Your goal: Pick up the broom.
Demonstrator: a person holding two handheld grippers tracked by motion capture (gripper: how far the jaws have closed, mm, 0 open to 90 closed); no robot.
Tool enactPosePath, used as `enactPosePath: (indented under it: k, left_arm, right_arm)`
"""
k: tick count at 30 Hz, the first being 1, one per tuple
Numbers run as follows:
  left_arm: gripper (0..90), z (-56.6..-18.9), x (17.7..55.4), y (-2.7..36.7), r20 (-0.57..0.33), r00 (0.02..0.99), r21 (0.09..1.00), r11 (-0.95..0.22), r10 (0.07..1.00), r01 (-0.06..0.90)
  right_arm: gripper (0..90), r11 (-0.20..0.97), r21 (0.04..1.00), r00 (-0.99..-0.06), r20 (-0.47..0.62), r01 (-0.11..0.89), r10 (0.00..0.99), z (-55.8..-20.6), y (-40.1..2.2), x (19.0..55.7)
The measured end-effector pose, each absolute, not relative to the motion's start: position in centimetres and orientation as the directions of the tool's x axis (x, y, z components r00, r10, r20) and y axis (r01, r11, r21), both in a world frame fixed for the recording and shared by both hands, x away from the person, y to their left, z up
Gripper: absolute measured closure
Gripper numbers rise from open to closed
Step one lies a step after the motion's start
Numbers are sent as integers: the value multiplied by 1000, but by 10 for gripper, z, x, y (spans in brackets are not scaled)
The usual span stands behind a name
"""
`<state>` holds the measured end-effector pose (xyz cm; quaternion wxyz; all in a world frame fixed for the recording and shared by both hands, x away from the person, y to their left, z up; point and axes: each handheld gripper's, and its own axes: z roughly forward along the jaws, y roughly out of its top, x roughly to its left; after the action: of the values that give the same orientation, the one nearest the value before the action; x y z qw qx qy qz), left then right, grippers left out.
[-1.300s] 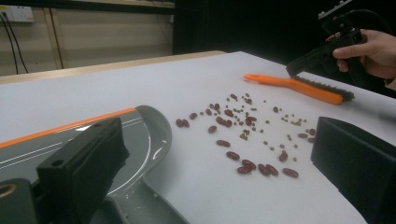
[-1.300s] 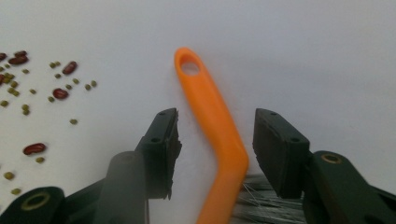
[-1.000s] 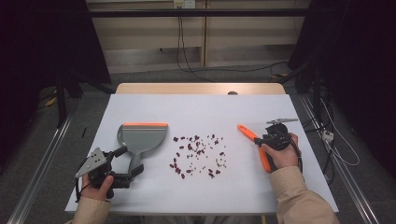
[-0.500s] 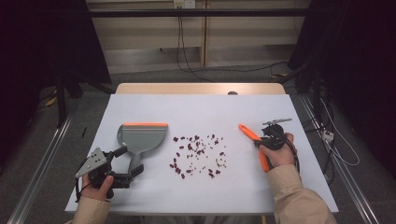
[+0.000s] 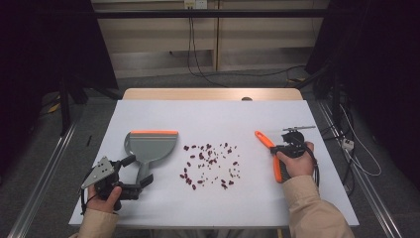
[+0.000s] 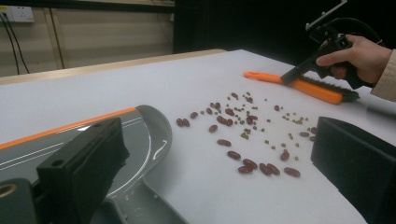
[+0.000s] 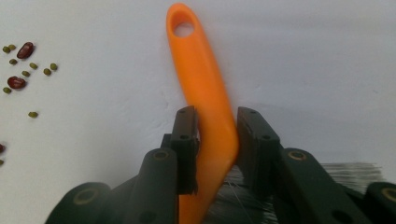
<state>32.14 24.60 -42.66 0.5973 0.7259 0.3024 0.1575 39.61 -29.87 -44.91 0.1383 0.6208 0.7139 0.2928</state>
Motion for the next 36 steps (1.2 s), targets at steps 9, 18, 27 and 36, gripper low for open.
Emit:
enactPosePath:
  k: [9, 18, 27, 36]
  left_arm:
    - [29, -427, 322, 249, -139, 760, 962, -96, 635, 255]
    - [29, -427, 322, 248, -136, 765, 961, -104, 630, 257]
    - [29, -428, 323, 247, -139, 767, 960, -106, 626, 260]
    - [29, -428, 325, 245, -133, 768, 960, -112, 626, 258]
  right_arm:
    - [711, 102, 598, -216, 122, 795, 969, -446, -290, 401]
    - [700, 128, 606, -285, 170, 785, 943, -449, -279, 409]
    - [582, 160, 578, -275, 118, 800, 954, -446, -276, 408]
    - [629, 200, 542, -263, 40, 816, 964, -447, -259, 417]
